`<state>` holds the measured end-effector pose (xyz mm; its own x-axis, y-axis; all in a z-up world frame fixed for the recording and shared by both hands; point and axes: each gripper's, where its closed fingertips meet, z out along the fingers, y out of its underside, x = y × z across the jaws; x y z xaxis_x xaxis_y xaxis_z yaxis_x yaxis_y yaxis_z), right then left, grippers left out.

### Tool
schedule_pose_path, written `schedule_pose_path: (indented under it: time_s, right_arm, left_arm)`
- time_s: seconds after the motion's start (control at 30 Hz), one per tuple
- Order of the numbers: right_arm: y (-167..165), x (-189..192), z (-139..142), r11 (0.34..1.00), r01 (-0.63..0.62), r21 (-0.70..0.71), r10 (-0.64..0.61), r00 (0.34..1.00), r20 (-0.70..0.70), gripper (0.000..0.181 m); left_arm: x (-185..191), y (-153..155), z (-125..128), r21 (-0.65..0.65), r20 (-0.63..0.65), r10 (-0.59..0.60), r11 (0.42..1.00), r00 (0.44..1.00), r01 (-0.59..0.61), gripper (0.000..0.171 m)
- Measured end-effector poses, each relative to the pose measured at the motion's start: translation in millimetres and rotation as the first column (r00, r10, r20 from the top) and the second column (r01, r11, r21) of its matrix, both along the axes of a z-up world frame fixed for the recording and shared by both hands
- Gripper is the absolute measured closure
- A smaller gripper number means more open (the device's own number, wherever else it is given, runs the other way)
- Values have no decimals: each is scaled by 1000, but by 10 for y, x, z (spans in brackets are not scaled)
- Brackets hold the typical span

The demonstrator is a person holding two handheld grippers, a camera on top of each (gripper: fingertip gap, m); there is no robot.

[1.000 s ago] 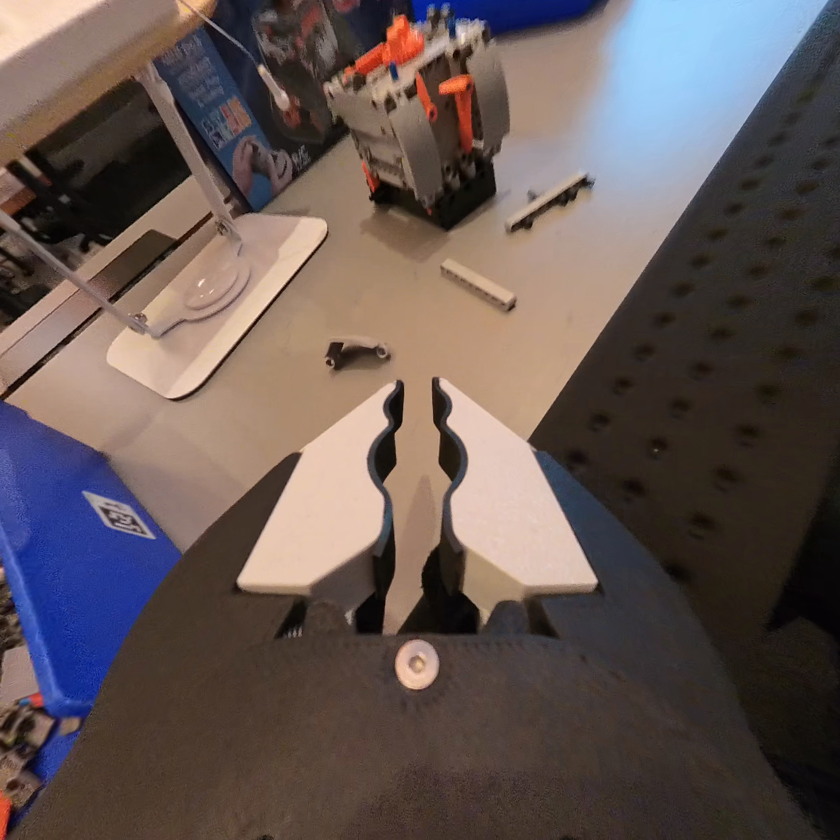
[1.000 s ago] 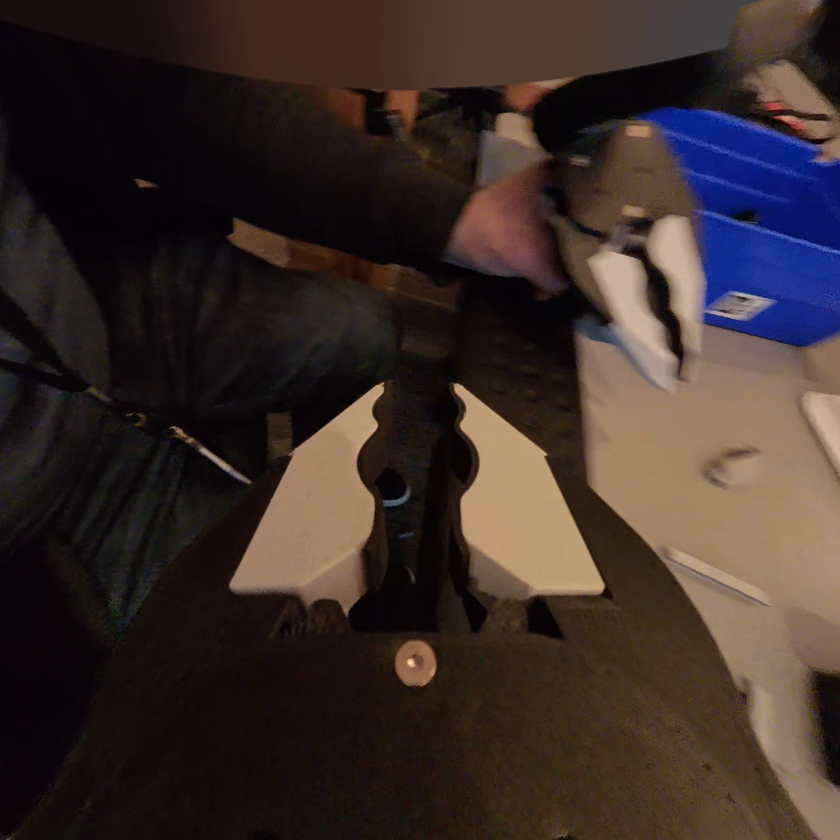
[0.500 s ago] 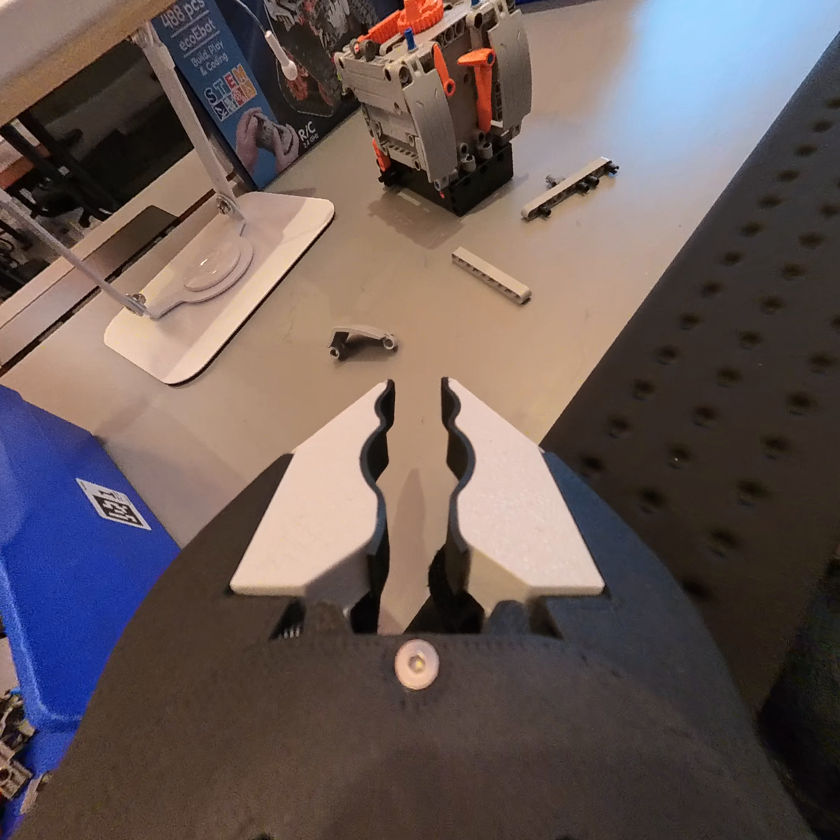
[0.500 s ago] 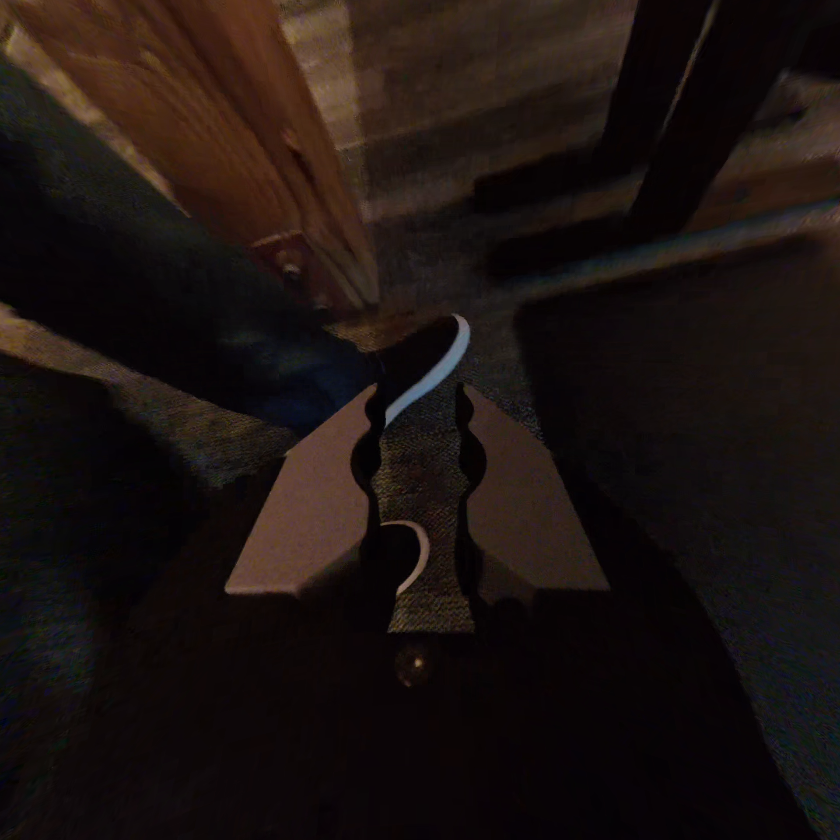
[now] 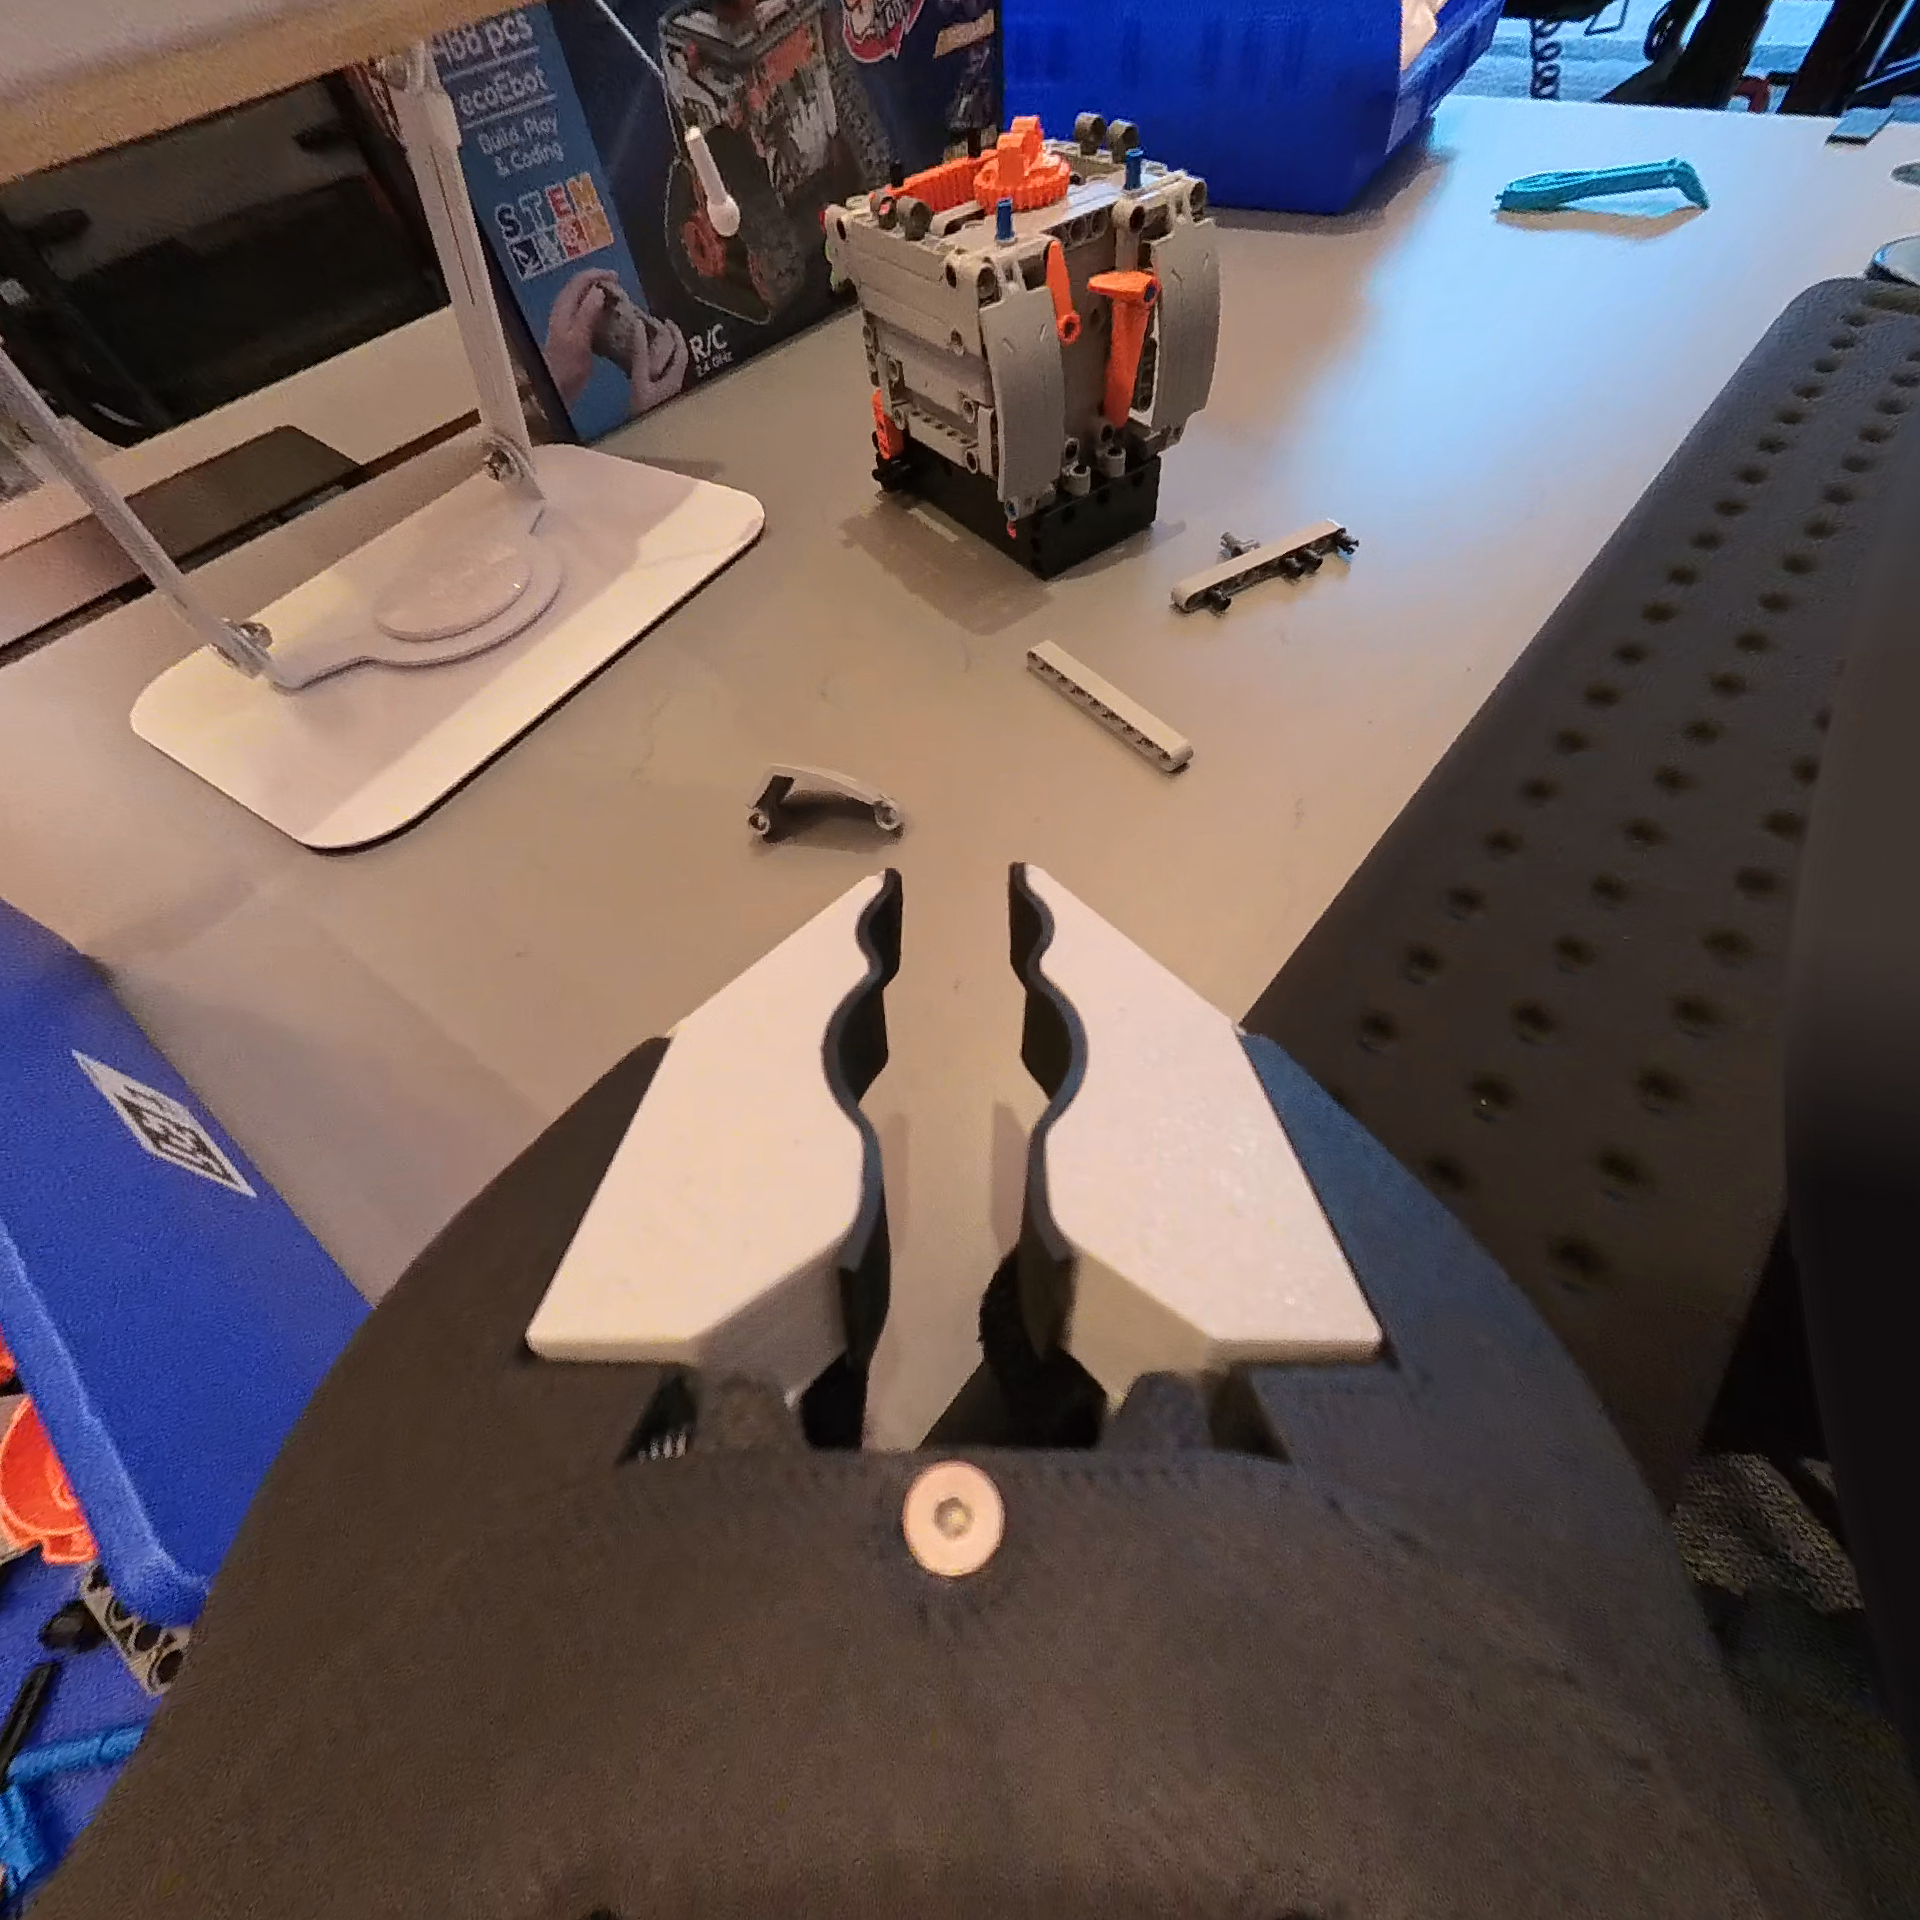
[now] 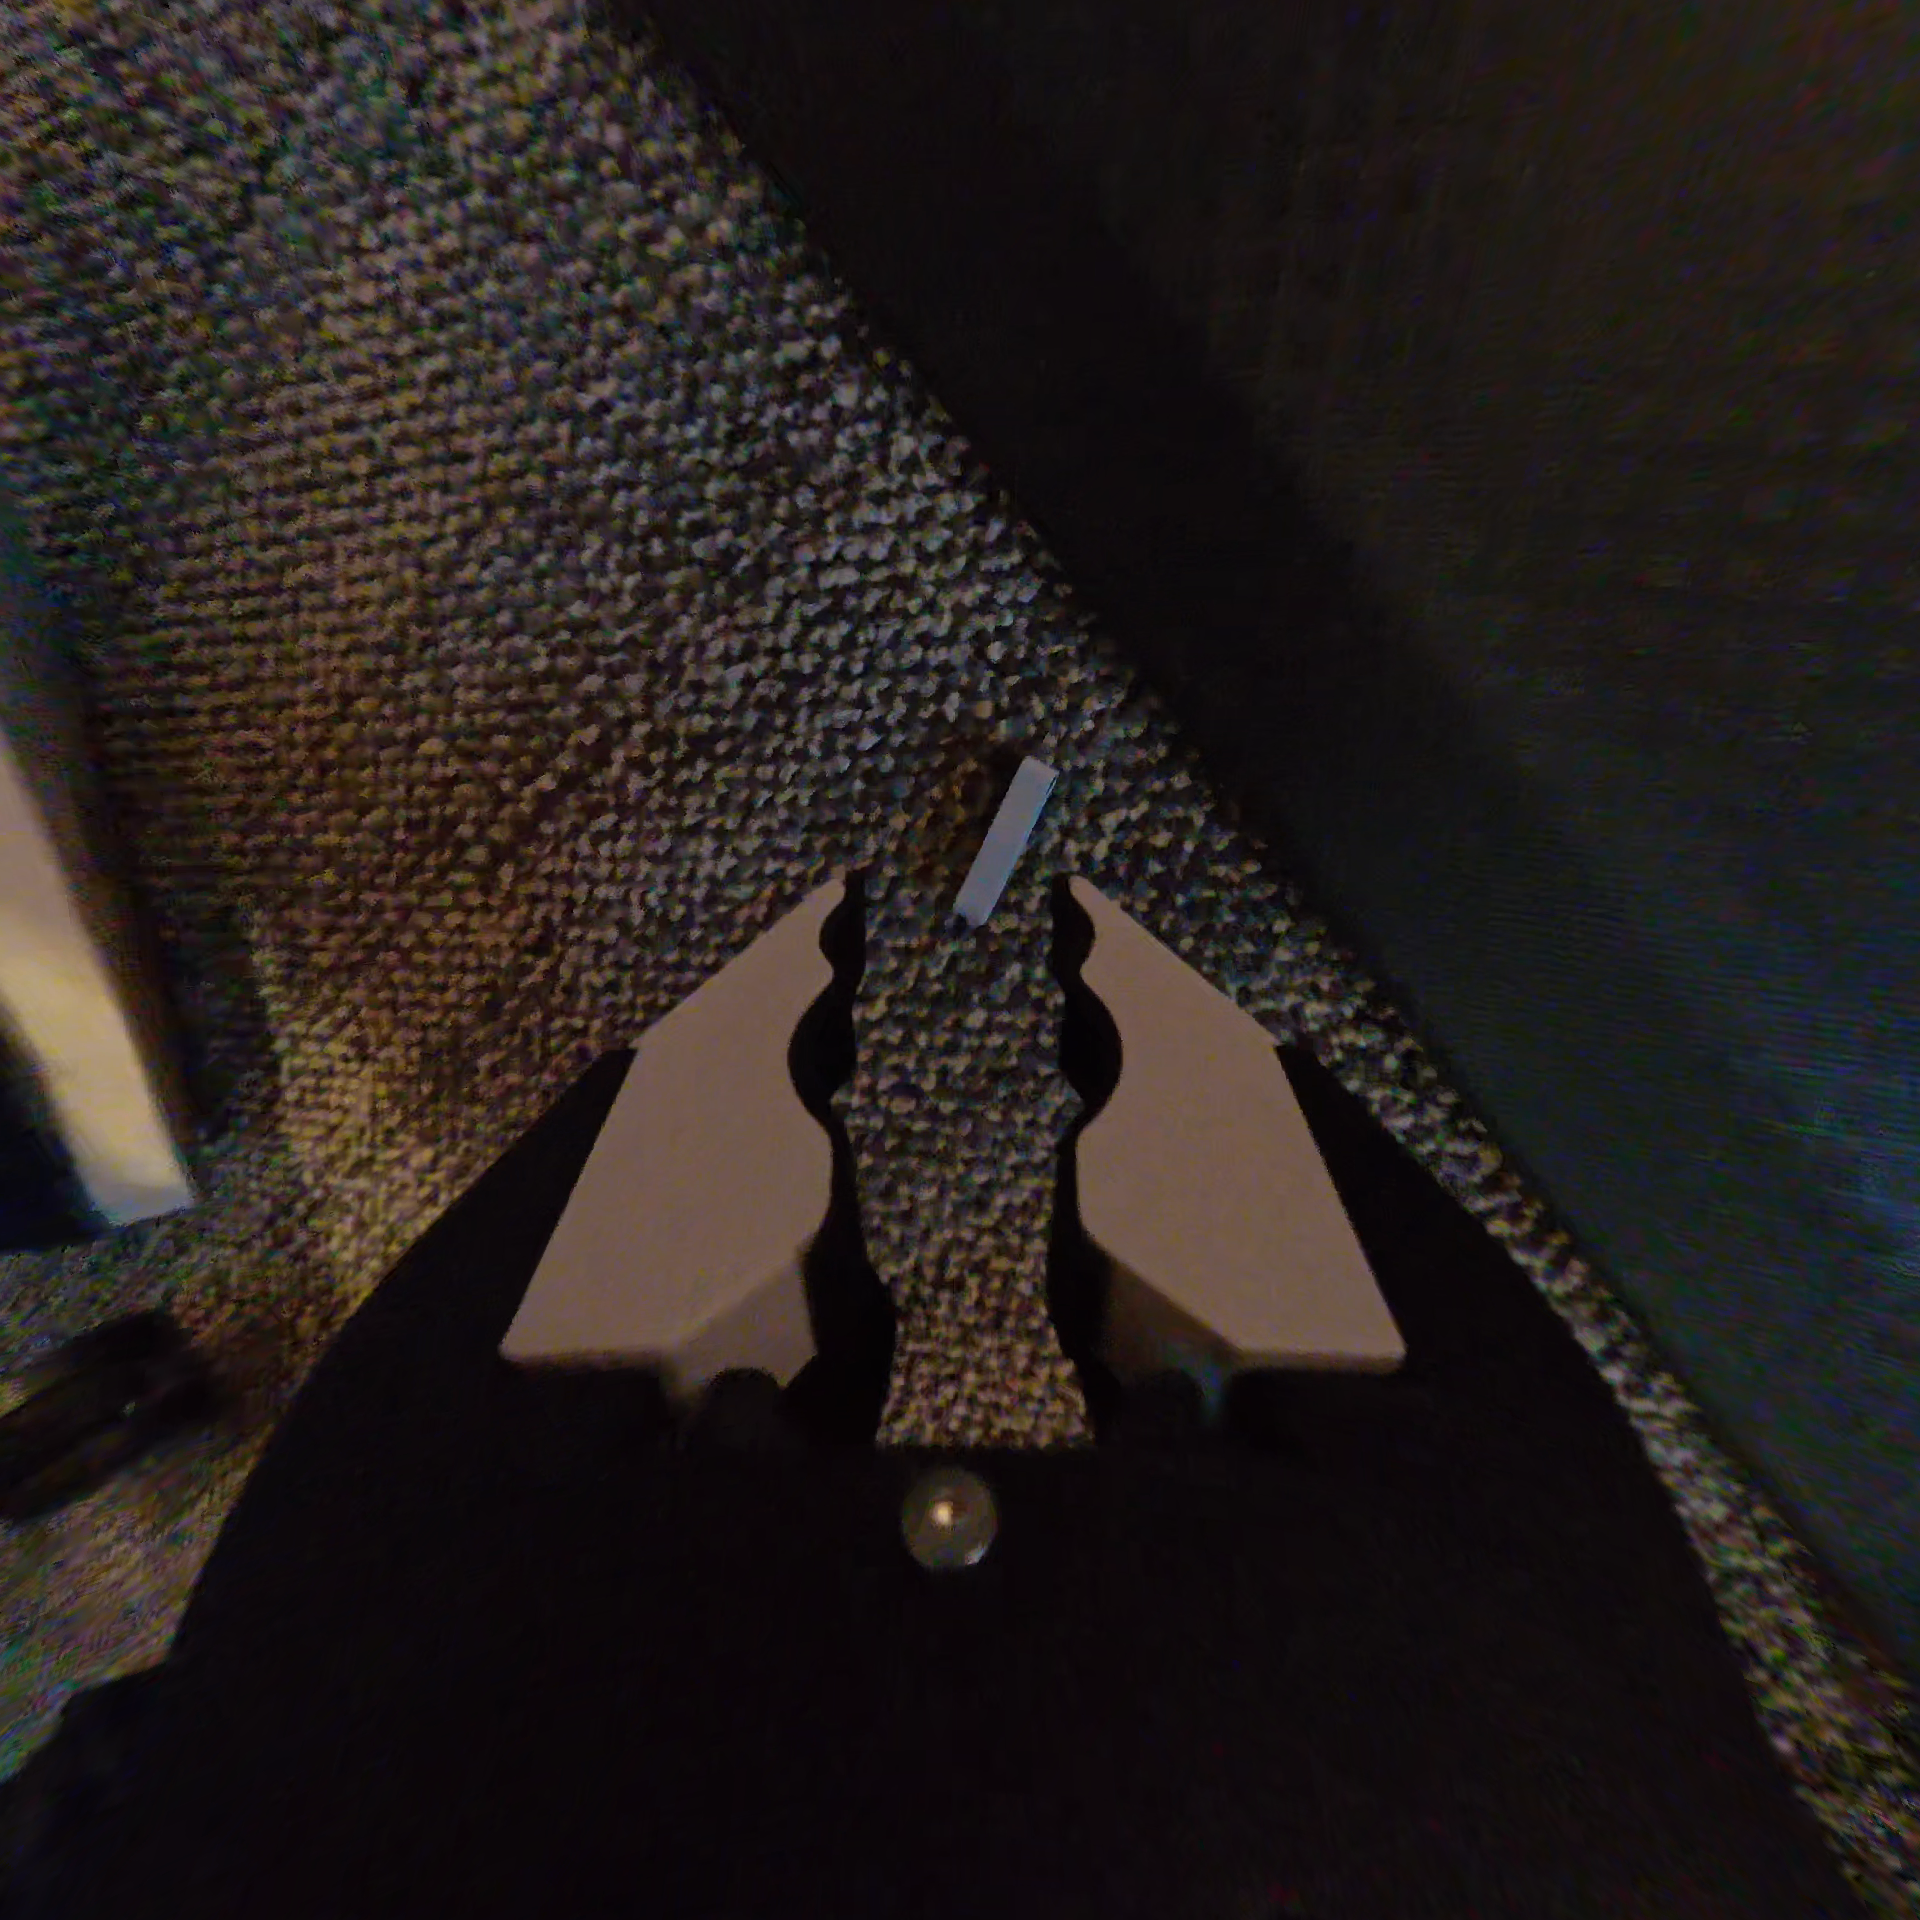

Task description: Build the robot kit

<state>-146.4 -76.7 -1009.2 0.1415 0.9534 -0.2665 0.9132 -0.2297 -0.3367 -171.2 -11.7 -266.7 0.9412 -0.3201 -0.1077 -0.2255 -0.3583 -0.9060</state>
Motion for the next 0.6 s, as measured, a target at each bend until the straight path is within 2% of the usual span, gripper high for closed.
schedule_pose_path:
  time_s: [0.13,0.17,0.2,0.23,0.3,0.37,0.47,0.53,0.6]
  right_arm:
    - [-58,-51,-308,1000,-12,16,11,998,69,150]
    - [-45,-25,-387,999,-5,36,1,995,103,155]
    - [8,-30,-420,998,22,63,-28,994,102,169]
    - [51,-38,-428,996,53,66,-59,994,95,176]
    - [62,-37,-425,996,90,-6,-89,991,100,176]
    - [54,-52,-352,995,78,-61,-72,994,87,176]
    - [-4,-46,109,983,93,-157,-95,995,-5,176]
    - [-138,151,534,992,-21,-125,17,999,-33,176]
    - [-368,478,991,978,-198,-65,196,980,-40,176]
  left_arm:
    - [-8,-24,69,29,47,-11,1000,999,10,154]
    - [-13,-34,99,44,63,-15,999,998,12,154]
    - [-23,-42,123,55,78,-15,998,997,10,154]
    - [-26,-48,142,64,88,-17,998,996,11,155]
    - [-22,-53,149,67,95,-24,998,995,17,155]
    - [-20,-55,148,68,93,-25,998,995,18,155]
    - [-20,-60,167,81,95,-28,996,995,20,157]
    - [-21,-68,184,90,109,-34,996,993,24,156]
    - [-21,-66,183,90,107,-32,996,994,22,156]
